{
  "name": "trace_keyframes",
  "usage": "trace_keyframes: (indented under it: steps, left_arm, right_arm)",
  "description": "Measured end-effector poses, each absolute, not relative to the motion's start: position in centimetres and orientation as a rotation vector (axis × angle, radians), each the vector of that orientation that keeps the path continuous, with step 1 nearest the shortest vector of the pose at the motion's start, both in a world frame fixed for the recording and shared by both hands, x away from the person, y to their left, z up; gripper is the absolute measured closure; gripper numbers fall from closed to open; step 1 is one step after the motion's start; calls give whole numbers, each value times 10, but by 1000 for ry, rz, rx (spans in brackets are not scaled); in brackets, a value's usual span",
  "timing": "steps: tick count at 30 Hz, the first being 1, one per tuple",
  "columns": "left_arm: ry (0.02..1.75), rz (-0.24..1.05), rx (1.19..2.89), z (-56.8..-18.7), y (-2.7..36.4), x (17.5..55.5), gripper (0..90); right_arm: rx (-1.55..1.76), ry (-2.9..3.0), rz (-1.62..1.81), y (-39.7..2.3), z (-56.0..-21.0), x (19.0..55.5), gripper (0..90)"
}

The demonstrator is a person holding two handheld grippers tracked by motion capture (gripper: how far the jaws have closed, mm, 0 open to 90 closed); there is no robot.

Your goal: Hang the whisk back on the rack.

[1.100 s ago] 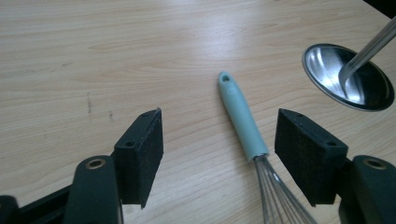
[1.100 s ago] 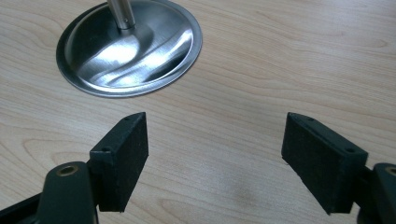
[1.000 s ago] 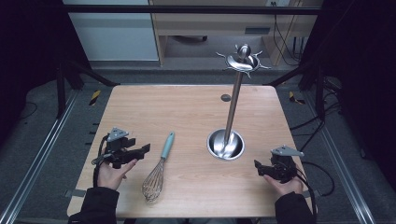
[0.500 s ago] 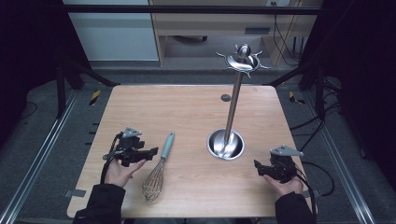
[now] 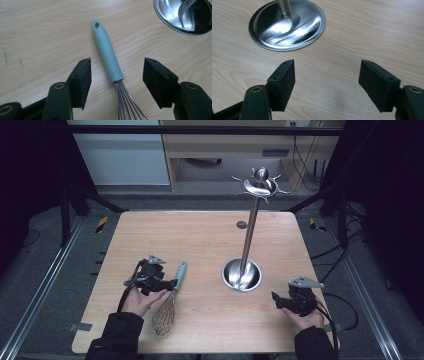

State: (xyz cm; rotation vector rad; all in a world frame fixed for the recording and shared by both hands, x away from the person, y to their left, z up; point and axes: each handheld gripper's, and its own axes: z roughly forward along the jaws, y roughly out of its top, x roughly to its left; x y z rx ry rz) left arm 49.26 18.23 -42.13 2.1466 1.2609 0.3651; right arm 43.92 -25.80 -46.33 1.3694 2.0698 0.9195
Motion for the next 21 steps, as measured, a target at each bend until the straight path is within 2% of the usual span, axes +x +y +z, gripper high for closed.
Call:
trace_keyframes:
  steps: [21]
  left_arm:
    - [1349,284,2257,-445,167,515,452]
  right_arm:
    - [1363,2095,895,-255,-465,441,315]
